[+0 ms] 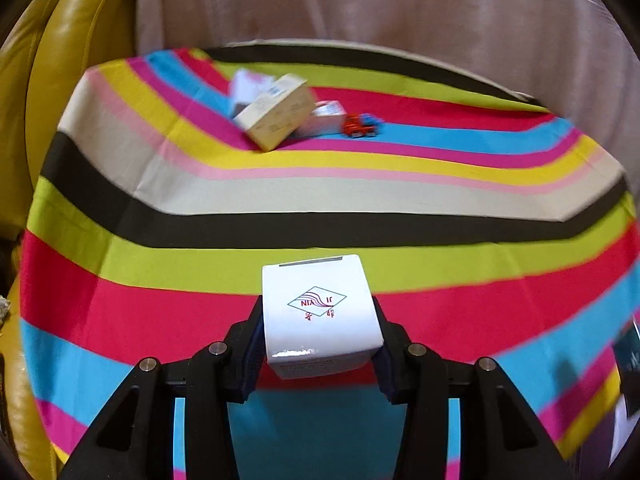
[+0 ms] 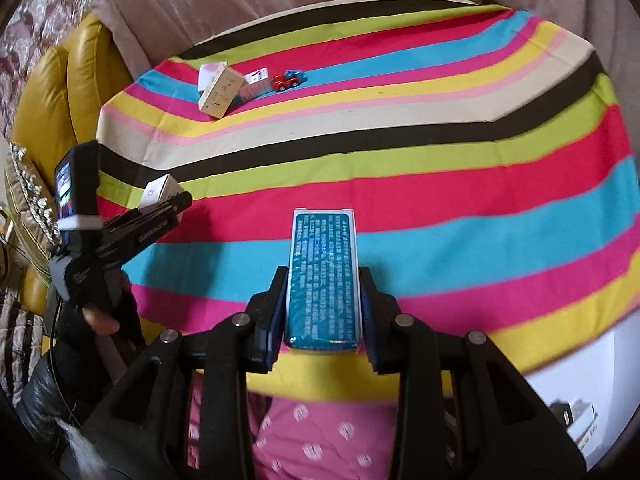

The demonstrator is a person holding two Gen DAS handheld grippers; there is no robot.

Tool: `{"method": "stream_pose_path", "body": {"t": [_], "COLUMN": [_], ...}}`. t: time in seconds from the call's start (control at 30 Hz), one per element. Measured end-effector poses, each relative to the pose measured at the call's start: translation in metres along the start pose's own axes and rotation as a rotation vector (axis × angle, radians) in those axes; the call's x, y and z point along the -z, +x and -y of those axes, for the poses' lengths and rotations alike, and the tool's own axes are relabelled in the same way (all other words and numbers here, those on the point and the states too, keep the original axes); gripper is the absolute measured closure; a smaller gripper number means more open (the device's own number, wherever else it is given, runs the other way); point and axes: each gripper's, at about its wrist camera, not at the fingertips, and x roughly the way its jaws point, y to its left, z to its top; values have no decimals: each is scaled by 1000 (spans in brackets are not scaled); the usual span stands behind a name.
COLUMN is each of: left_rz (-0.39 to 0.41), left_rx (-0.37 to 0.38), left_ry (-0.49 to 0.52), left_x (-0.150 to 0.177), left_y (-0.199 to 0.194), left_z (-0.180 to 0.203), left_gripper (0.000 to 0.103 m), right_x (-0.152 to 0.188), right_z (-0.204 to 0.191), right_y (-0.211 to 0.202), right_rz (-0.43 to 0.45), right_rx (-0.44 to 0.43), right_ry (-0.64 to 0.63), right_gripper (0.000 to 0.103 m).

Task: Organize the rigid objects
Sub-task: 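Carry the teal box and white NIA box to the storage box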

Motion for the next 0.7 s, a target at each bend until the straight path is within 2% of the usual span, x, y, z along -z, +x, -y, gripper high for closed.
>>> {"method": "stream_pose_path", "body": {"t": [0.23, 0.5, 0.7], "left_rz": [6, 22, 7], "left_rx": [129, 261, 312], "left_ry": [65, 337, 477], "left_x": [13, 36, 55], "left_y": [-44, -88, -102], "left_z": [46, 144, 194], "left_gripper": [56, 56, 56], "right_x": [31, 78, 96], "right_z": [38, 107, 142], "right_y": [-50, -87, -100], "right_rz": [45, 70, 95], "right_rx": [16, 77, 100], "right_ry": [42, 204, 287], "right_gripper": [66, 66, 66]}}
